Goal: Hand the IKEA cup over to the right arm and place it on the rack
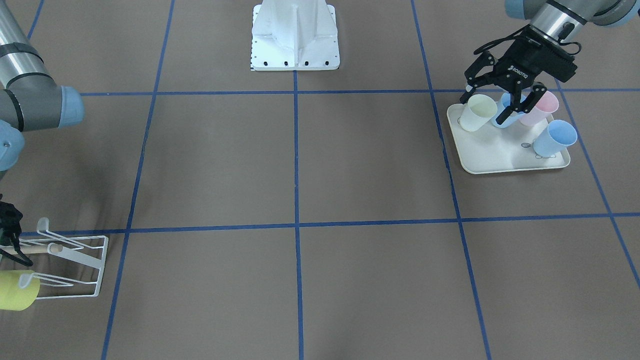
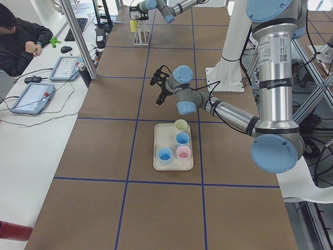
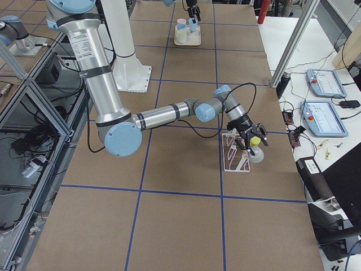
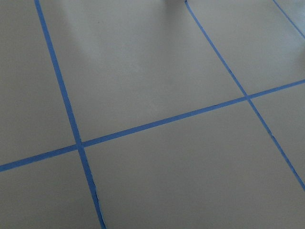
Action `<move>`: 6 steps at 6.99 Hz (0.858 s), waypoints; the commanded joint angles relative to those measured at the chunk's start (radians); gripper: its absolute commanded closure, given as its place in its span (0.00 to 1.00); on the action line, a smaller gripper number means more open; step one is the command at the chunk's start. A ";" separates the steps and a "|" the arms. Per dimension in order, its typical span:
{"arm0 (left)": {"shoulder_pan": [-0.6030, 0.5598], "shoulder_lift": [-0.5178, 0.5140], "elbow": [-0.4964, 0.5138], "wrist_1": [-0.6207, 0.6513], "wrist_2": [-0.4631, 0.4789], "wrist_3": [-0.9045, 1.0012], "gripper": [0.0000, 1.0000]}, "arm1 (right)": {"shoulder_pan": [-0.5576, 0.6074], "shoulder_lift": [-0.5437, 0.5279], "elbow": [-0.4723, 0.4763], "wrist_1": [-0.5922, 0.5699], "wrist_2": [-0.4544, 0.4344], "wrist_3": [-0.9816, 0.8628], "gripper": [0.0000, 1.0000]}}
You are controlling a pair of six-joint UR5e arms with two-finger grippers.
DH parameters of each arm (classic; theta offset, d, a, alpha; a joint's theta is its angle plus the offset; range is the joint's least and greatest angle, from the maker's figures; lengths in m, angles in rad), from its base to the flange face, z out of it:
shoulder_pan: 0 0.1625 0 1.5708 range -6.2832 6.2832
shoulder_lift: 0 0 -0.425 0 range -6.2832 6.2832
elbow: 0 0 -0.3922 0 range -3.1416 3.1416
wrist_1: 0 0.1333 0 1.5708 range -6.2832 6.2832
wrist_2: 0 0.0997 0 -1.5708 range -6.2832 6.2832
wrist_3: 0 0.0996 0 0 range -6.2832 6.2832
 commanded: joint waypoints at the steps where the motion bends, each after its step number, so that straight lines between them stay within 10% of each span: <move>1: 0.000 0.000 -0.001 0.000 0.000 0.000 0.00 | -0.001 0.001 0.003 0.000 -0.007 0.007 0.11; 4: -0.002 0.009 -0.001 0.000 0.000 0.014 0.00 | -0.001 -0.002 0.096 -0.006 0.014 0.039 0.09; 6: -0.036 0.082 -0.009 -0.002 0.000 0.127 0.00 | -0.001 -0.011 0.164 -0.006 0.190 0.279 0.03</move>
